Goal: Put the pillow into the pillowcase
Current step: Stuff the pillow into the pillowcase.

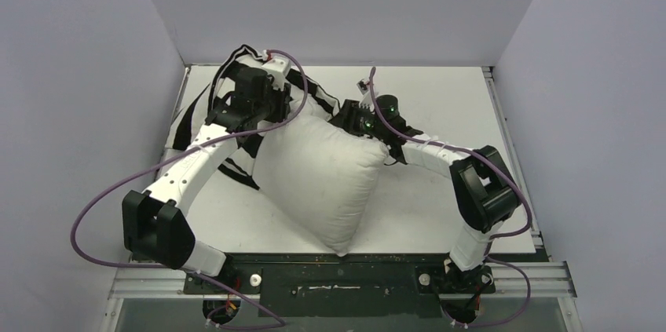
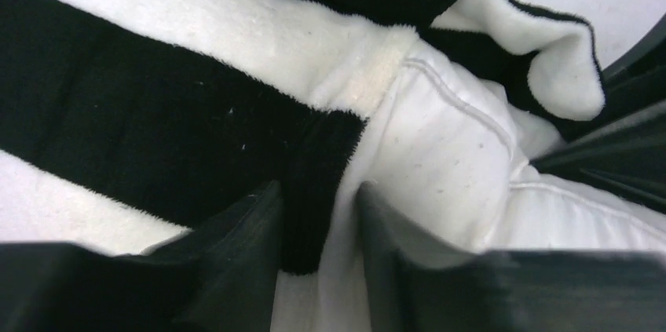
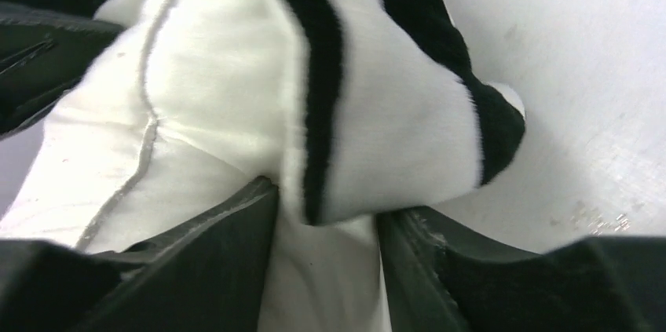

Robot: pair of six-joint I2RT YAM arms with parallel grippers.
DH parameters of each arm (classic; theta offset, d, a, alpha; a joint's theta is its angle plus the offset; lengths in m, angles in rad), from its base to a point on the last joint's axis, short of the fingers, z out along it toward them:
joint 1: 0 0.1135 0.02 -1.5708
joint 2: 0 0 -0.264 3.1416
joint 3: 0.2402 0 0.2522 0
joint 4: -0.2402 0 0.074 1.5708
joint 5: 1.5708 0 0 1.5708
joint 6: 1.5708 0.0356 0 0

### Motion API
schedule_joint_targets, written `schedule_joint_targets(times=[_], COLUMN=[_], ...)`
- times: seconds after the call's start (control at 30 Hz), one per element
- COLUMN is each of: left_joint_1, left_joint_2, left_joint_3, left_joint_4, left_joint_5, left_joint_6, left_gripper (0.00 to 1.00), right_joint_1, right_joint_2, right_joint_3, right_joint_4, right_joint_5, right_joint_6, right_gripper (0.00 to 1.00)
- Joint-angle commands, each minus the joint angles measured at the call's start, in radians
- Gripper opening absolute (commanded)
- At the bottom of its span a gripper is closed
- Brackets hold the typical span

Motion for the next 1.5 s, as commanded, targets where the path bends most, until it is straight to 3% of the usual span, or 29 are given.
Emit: schedule_joint_targets(times=[0.0, 0.07, 0.3, 0.57, 0.63, 0.67, 0.73, 0.8, 0.83, 1.0, 1.27, 1.47], left_joint_1=[0.01, 0.006, -0.001, 0.001, 0.003, 0.004, 0.01, 0.025, 0.041, 0.076, 0.076, 0.076], left_joint_2=[0.027, -0.005, -0.125, -0.099, -0.095, -0.095, -0.098, -0.108, -0.115, -0.122, -0.032, 0.03], left_joint_3=[0.024, 0.011, -0.023, -0.083, -0.088, -0.085, -0.072, -0.046, -0.029, 0.05, 0.107, 0.109], left_joint_4=[0.082, 0.109, 0.183, 0.184, 0.186, 0.18, 0.155, 0.114, 0.085, 0.02, -0.031, -0.015], left_joint_5=[0.018, 0.044, 0.098, 0.121, 0.124, 0.119, 0.107, 0.103, 0.111, 0.135, 0.235, 0.257], left_joint_6=[0.049, 0.034, -0.014, -0.036, -0.049, -0.056, -0.078, -0.106, -0.114, -0.062, 0.029, 0.041], left_gripper=[0.19, 0.0, 0.0, 0.0, 0.0, 0.0, 0.03, 0.18, 0.27, 0.42, 0.53, 0.55], right_joint_1=[0.026, 0.039, 0.085, 0.137, 0.137, 0.138, 0.143, 0.152, 0.158, 0.196, 0.22, 0.23], right_joint_2=[-0.103, -0.115, -0.046, 0.097, 0.122, 0.128, 0.118, 0.081, 0.061, -0.015, -0.058, -0.056], right_joint_3=[0.092, 0.101, 0.2, 0.302, 0.291, 0.287, 0.249, 0.204, 0.19, 0.171, 0.164, 0.171], right_joint_4=[0.05, 0.037, -0.005, -0.117, -0.106, -0.096, -0.036, 0.061, 0.088, 0.123, 0.118, 0.122], right_joint_5=[-0.021, -0.021, 0.043, 0.168, 0.156, 0.151, 0.139, 0.141, 0.141, 0.144, 0.17, 0.18], right_joint_6=[-0.062, -0.08, -0.111, -0.12, -0.113, -0.113, -0.11, -0.122, -0.138, -0.228, -0.262, -0.259], right_gripper=[0.57, 0.68, 0.8, 0.84, 0.78, 0.66, 0.3, 0.06, 0.0, 0.0, 0.0, 0.0])
